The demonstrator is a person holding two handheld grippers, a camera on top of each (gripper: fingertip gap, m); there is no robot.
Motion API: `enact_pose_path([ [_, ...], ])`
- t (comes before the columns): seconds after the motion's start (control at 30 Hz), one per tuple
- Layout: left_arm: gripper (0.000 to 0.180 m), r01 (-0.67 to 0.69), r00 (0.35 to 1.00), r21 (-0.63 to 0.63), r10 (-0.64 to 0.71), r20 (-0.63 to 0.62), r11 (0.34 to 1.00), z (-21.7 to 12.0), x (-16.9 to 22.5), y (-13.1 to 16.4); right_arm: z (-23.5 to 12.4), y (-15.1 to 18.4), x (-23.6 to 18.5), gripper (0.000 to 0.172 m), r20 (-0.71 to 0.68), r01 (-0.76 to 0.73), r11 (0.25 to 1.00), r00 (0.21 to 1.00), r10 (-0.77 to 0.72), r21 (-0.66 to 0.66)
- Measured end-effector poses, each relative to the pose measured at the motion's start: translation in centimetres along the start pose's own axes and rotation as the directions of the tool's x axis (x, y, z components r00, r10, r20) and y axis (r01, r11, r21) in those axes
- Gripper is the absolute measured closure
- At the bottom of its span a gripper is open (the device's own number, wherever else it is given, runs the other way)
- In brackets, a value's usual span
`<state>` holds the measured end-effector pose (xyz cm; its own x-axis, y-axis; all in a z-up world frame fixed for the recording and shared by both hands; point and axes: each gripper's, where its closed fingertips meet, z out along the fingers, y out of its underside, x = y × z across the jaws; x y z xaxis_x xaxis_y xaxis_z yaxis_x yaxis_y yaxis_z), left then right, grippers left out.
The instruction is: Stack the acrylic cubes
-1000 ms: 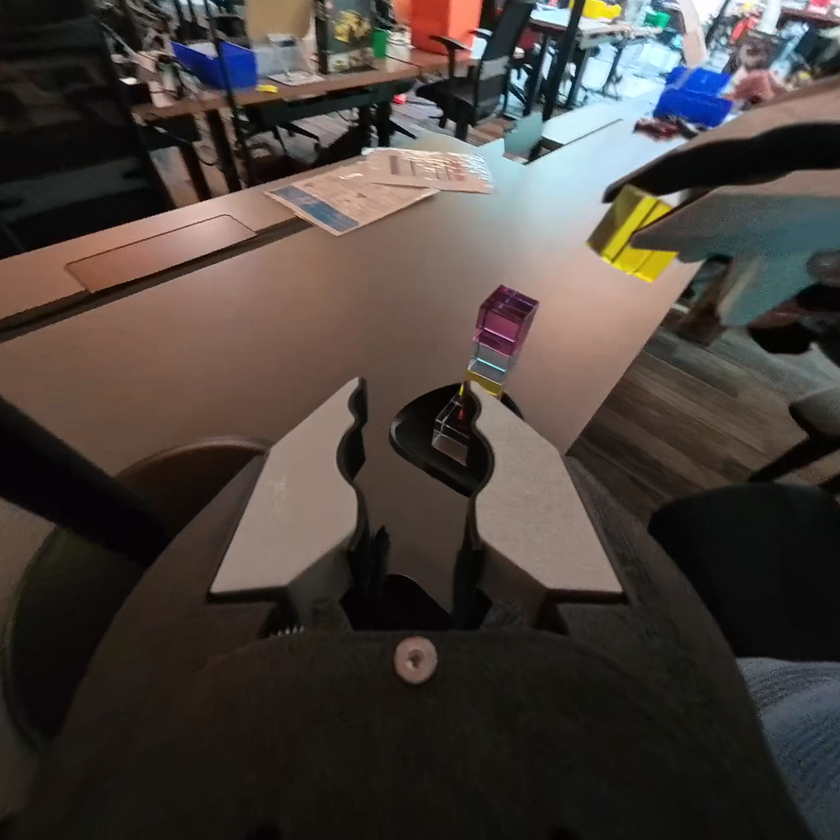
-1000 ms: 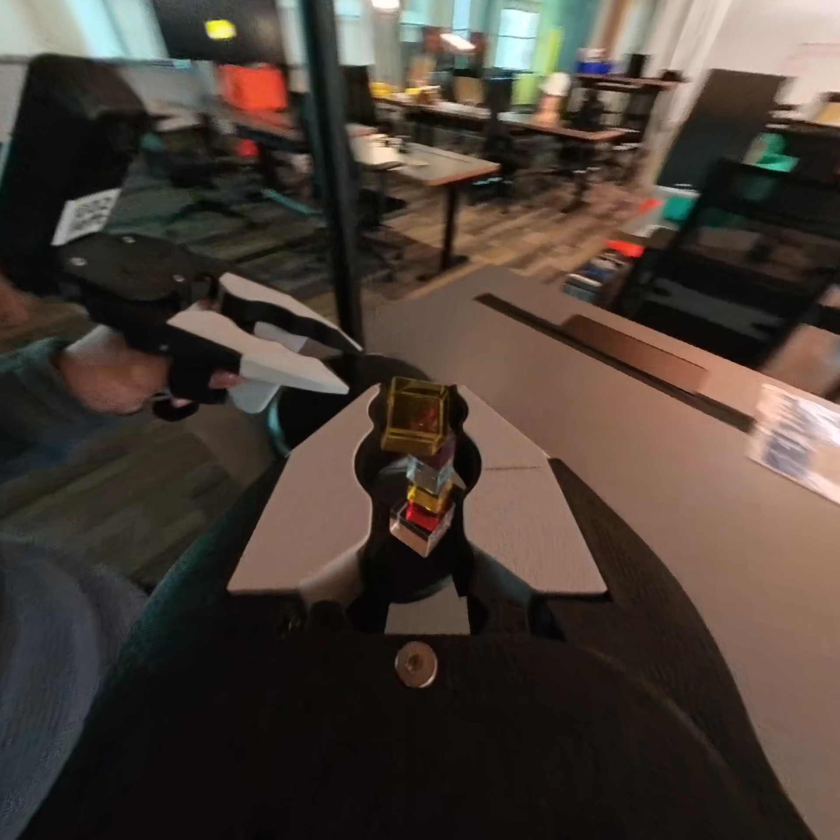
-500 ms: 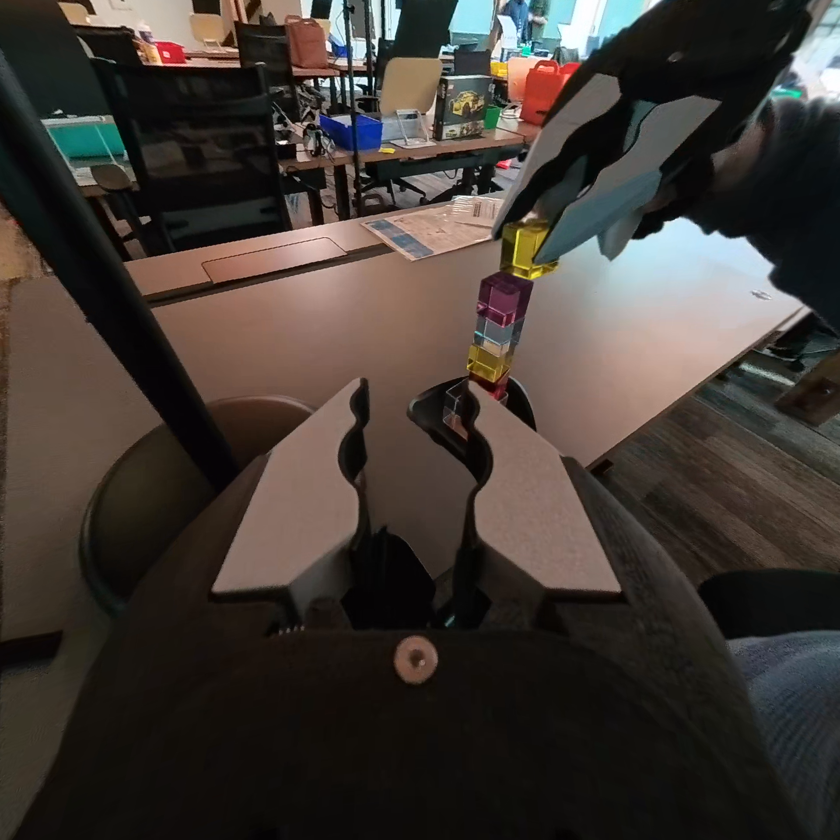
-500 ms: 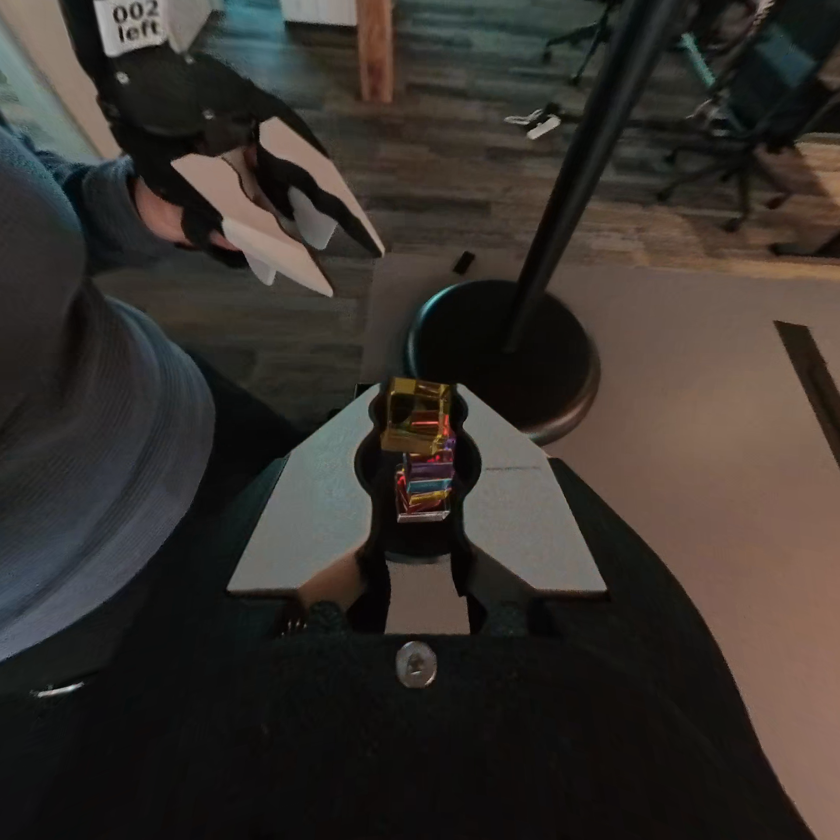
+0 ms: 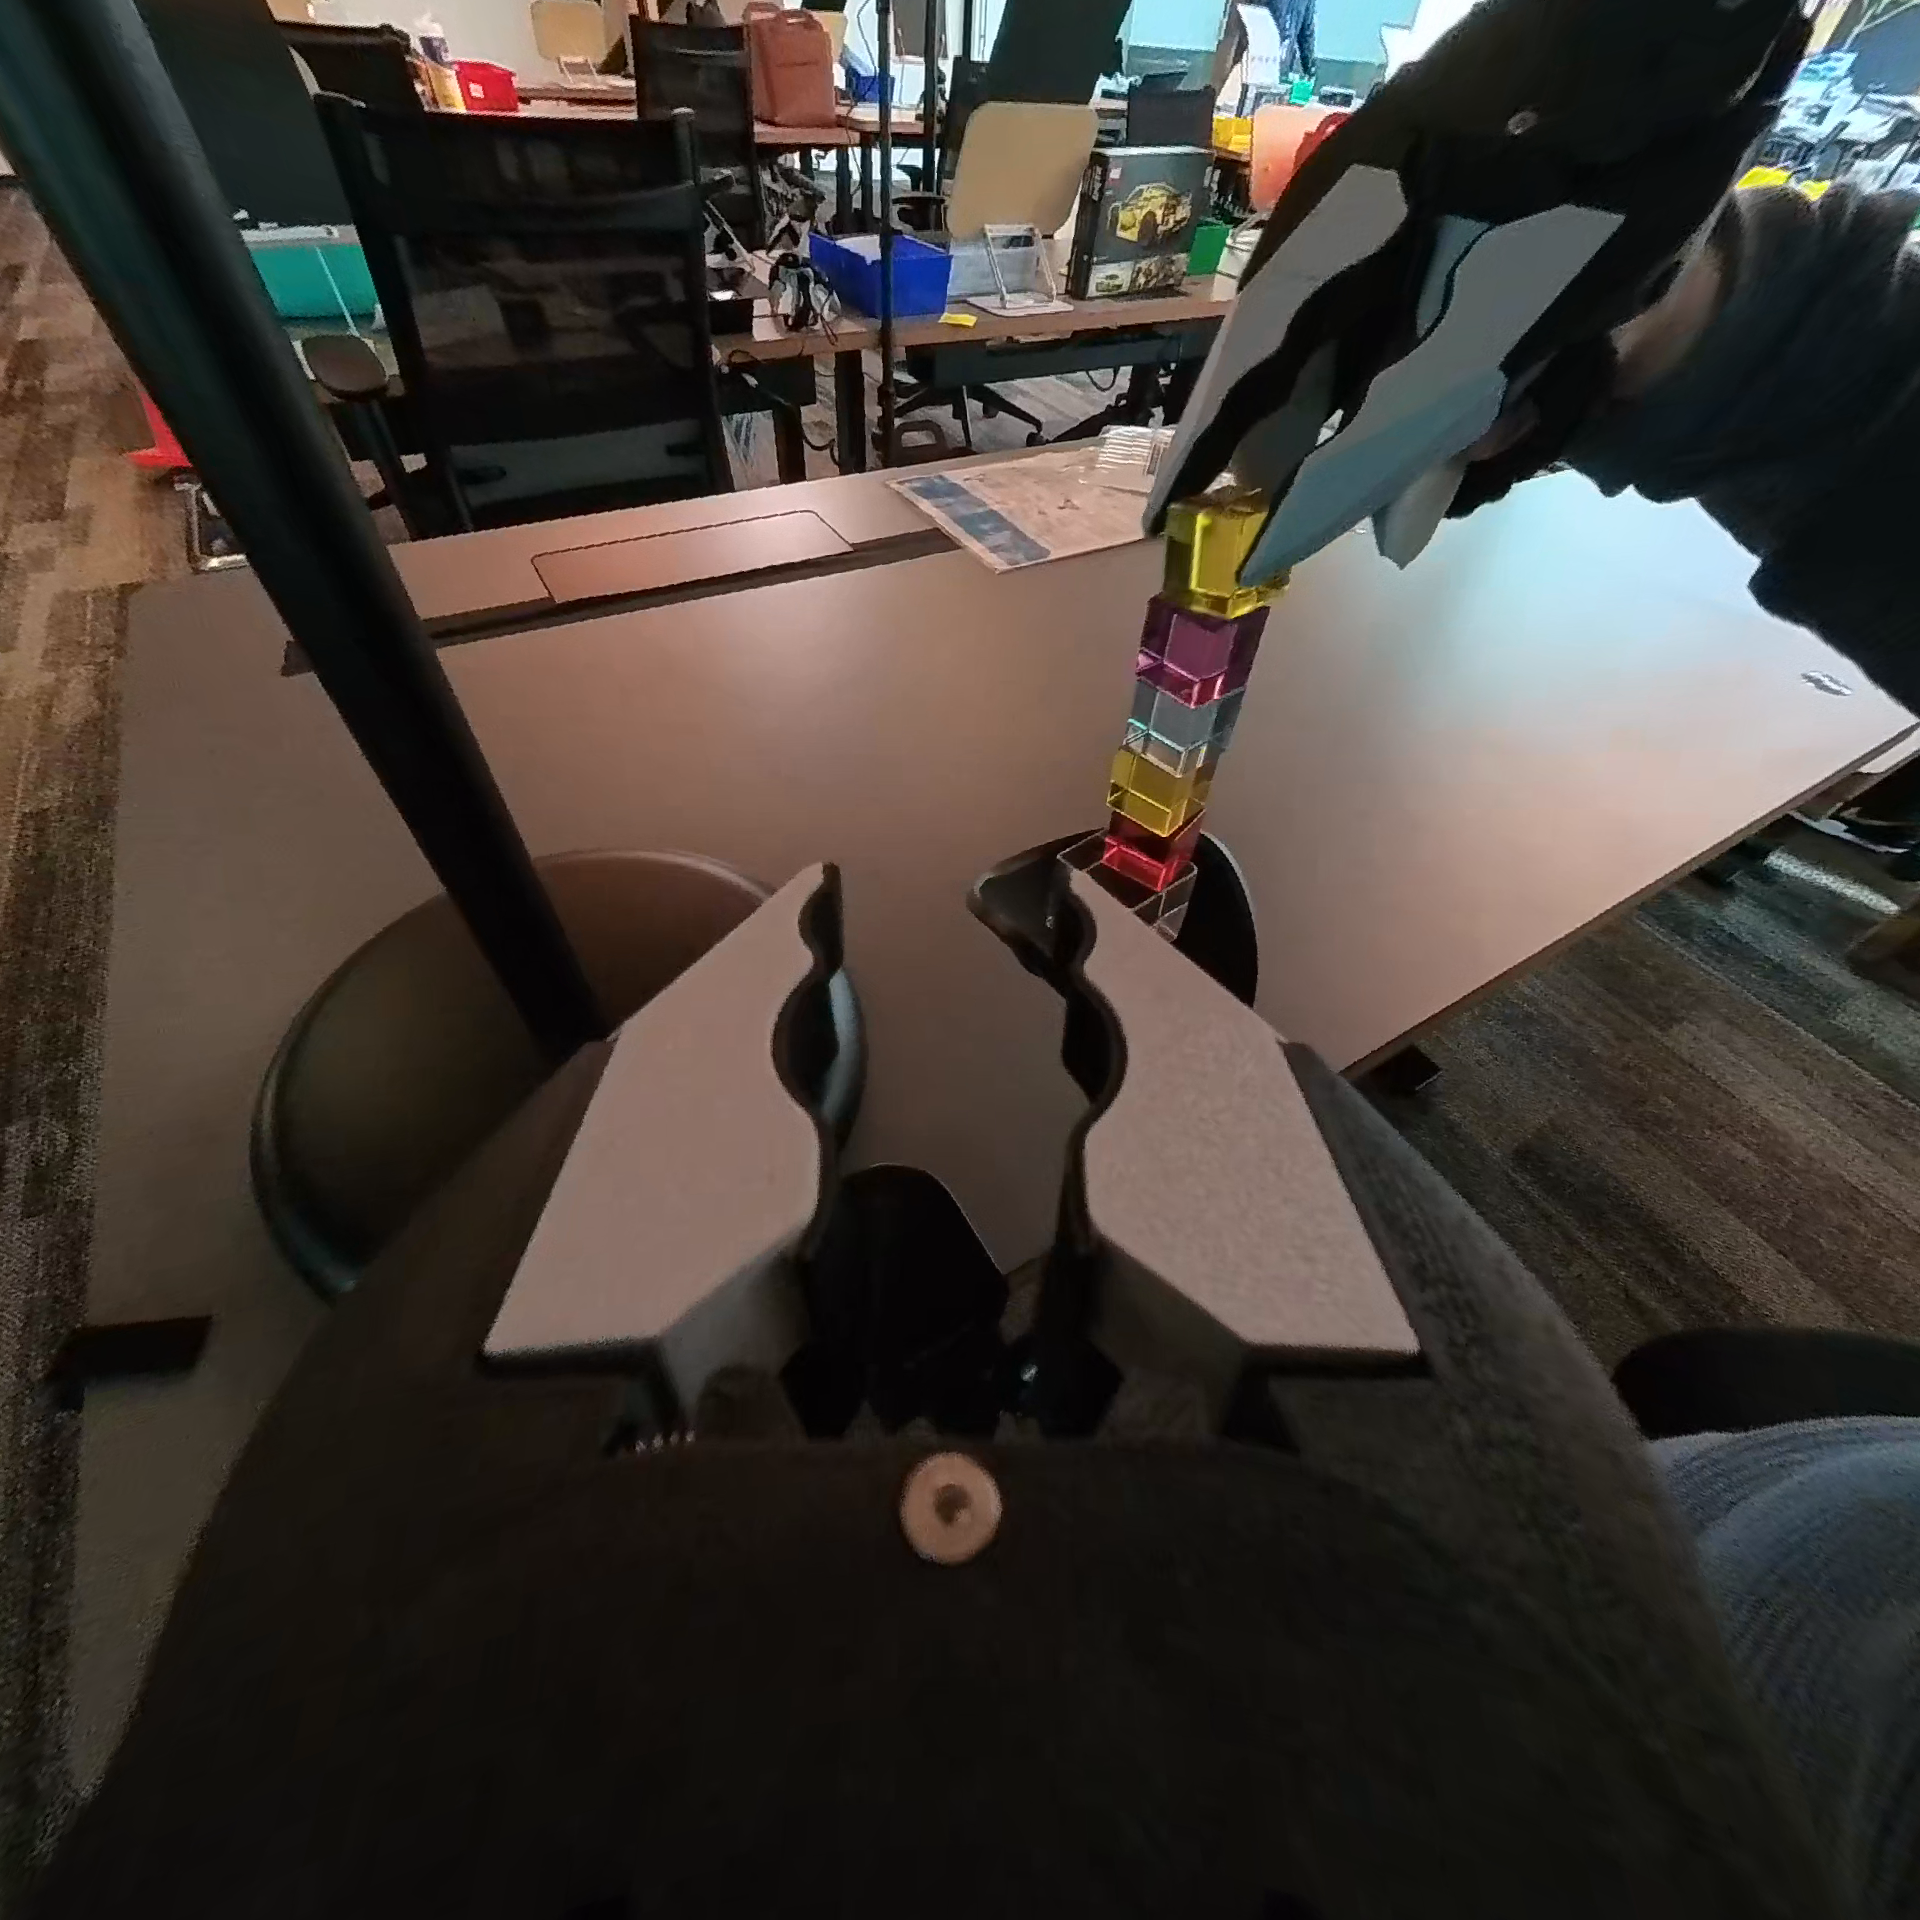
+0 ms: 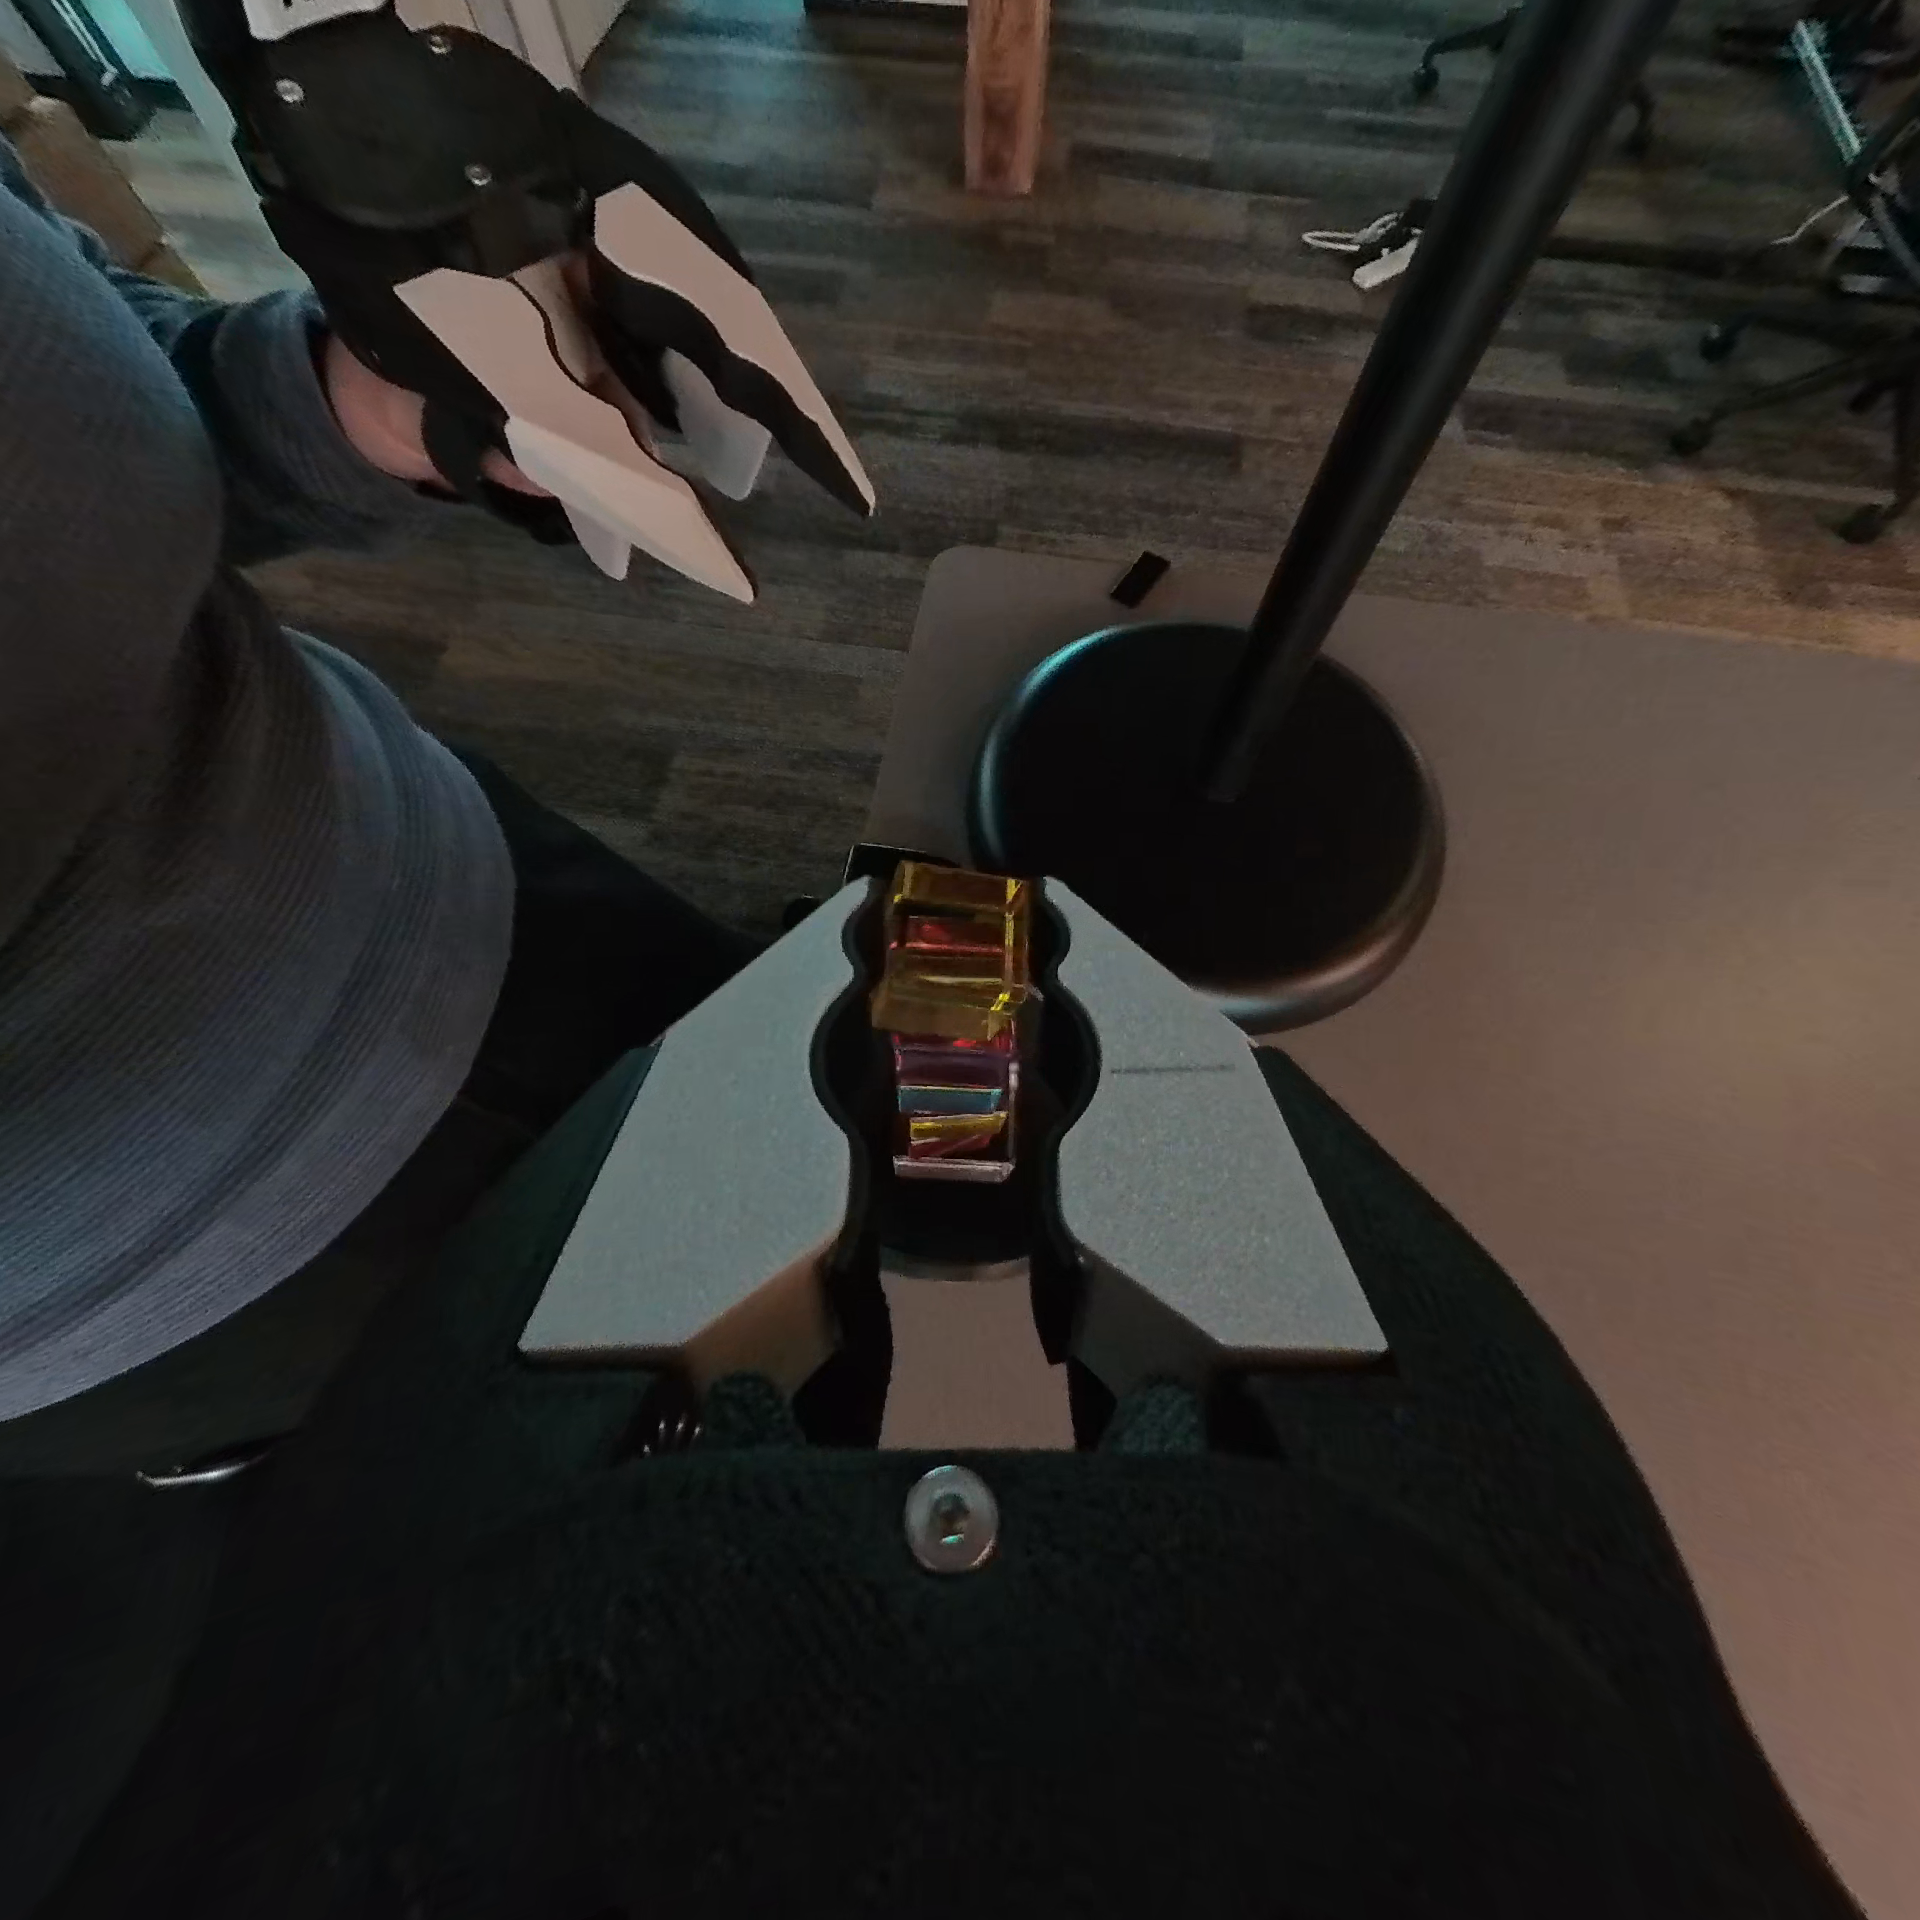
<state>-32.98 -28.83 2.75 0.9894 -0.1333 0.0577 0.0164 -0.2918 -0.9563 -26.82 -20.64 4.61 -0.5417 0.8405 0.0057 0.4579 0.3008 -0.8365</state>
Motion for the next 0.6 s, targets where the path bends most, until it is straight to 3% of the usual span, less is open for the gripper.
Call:
enact_pose_path([
  [0.6,0.142,-0.032,0.999,-0.011,0.032,-0.005,0.999,0.5,0.56,0.09,-0.17,0.12,0.05,0.141,-0.035,0.024,1.0,0.999,-0.023,0.019],
])
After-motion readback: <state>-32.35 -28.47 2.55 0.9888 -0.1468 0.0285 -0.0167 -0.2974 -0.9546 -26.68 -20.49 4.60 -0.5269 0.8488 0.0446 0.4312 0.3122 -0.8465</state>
